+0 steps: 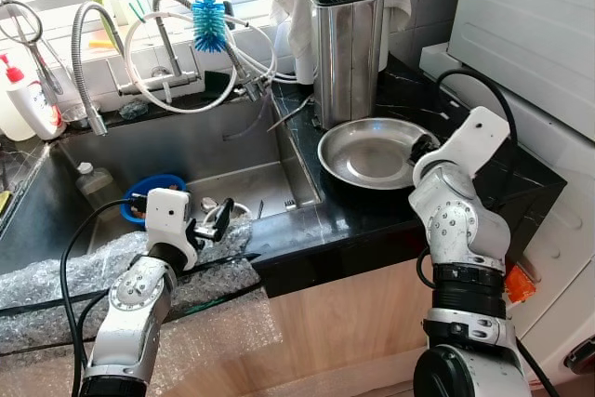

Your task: Kitchen organization

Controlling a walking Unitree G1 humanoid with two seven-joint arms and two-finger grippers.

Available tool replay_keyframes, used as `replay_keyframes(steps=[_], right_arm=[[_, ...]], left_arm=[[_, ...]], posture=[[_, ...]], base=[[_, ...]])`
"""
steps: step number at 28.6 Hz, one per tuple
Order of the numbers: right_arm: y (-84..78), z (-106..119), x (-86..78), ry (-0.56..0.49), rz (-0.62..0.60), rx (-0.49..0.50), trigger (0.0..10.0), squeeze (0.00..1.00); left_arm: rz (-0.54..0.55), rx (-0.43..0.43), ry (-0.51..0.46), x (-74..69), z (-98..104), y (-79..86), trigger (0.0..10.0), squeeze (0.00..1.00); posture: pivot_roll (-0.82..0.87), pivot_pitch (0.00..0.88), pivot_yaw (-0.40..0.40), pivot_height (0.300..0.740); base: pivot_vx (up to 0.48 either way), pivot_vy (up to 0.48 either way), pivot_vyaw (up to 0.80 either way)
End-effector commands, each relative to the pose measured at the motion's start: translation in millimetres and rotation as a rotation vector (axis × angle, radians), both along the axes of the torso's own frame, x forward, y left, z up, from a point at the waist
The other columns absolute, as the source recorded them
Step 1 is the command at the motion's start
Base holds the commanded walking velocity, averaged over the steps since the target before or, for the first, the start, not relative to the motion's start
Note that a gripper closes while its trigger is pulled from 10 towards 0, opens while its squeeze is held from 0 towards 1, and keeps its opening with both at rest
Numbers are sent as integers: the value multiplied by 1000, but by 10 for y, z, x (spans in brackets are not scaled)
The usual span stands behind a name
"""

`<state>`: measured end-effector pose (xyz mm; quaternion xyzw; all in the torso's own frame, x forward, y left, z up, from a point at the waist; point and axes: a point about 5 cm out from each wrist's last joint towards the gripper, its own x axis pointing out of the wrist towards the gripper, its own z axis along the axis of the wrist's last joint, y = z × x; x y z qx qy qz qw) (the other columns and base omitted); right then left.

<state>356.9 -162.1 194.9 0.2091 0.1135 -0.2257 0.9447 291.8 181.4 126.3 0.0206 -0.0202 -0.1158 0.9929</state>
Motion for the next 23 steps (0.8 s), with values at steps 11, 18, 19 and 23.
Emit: replay_keyframes(steps=[11, 18, 19, 23], right_arm=[[199, -131, 19, 50, 30, 84, 10000, 0], [225, -134, 47, 62, 40, 90, 10000, 0], [225, -131, 51, 62, 43, 86, 5451, 0], [221, -136, 60, 73, 48, 71, 0, 0]], left_arm=[[-8, 19, 7, 11, -10, 14, 10000, 0], [-10, 20, 10, 16, -10, 13, 10000, 0], [-10, 20, 10, 17, -10, 11, 10000, 0], [-10, 19, 10, 21, -10, 8, 10000, 0]], posture=[[-78, 0, 115, 740], [-80, 0, 117, 740], [-80, 0, 117, 740], [-82, 0, 115, 740]], base=[[0, 0, 0], [0, 0, 0], [0, 0, 0], [0, 0, 0]])
